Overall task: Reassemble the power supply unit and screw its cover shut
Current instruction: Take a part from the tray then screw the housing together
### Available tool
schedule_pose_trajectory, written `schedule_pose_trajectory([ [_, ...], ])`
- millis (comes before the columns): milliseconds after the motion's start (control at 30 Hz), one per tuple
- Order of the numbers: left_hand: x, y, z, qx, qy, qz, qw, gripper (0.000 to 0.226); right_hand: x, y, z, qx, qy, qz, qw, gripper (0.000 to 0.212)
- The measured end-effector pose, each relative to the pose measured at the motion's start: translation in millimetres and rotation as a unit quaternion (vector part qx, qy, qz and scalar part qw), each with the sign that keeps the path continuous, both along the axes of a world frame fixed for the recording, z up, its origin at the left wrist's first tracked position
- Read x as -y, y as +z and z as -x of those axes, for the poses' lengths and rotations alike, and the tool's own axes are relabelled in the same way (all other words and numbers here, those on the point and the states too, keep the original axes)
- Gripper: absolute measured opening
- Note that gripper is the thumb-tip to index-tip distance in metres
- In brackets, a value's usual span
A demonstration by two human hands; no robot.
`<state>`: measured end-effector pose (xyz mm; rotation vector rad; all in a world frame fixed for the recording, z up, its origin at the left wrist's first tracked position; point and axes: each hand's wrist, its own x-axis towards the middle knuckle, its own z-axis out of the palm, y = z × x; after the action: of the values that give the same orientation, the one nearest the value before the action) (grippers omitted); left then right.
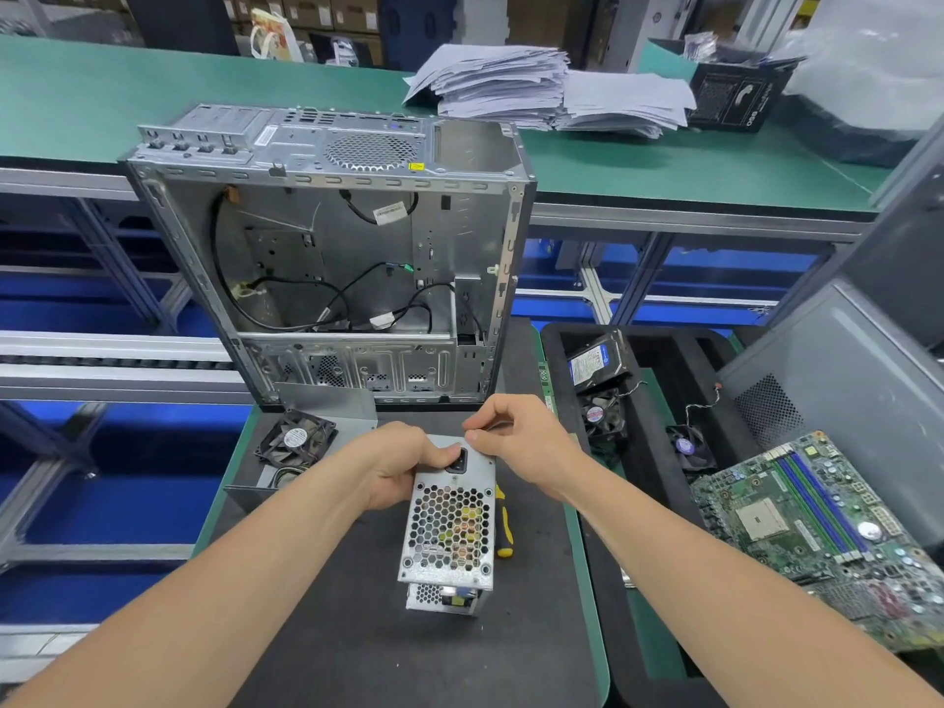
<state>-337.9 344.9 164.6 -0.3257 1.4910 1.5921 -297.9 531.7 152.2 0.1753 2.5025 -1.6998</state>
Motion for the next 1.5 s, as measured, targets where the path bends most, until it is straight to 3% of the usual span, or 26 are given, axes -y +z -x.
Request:
schedule_pose_trajectory([
  [200, 0.7, 1.0, 2.3, 0.074, 0.004, -0.029, 0.997, 0.014, -2.3, -2.7, -2.0, 0.000, -0.007, -0.005, 1.000, 0.019],
  [400, 8.5, -3.0, -1.0, 0.066, 0.021, -0.018, 0.997, 0.029, 3.9, -1.5, -2.5, -0.014, -0.015, -0.023, 1.000, 0.018],
  [600, 5.7, -0.8, -7.6, 0.053, 0.041, -0.067, 0.995, 0.029, -0.6, 9.9, -3.2, -0.048, 0.013, -0.081, 0.995, 0.020],
  [767, 4.4, -2.0, -6.5, 0.051, 0.048, -0.062, 0.996, 0.031, -0.6, 20.8, 2.7, -0.077, 0.074, -0.190, 0.976, 0.013],
  [1200, 13.3, -7.7, -5.2, 0.023, 0.021, -0.060, 0.998, 0.023, 7.3, 50.7, 25.3, 0.029, 0.136, -0.223, 0.965, 0.010],
  [1300, 11.2, -7.2, -5.9, 0.011, 0.021, -0.052, 0.998, 0.015, 7.3, 53.2, 31.5, 0.074, 0.132, -0.194, 0.969, 0.013],
  [1400, 9.7, -6.7, -5.0, 0.017, 0.010, -0.045, 0.999, 0.032, 6.2, 51.8, 37.0, 0.131, 0.124, -0.149, 0.972, 0.019],
  [1500, 10.2, -5.8, -4.6, 0.041, 0.006, -0.059, 0.997, 0.035, -0.1, 47.2, 40.7, 0.169, 0.131, -0.100, 0.972, 0.020],
])
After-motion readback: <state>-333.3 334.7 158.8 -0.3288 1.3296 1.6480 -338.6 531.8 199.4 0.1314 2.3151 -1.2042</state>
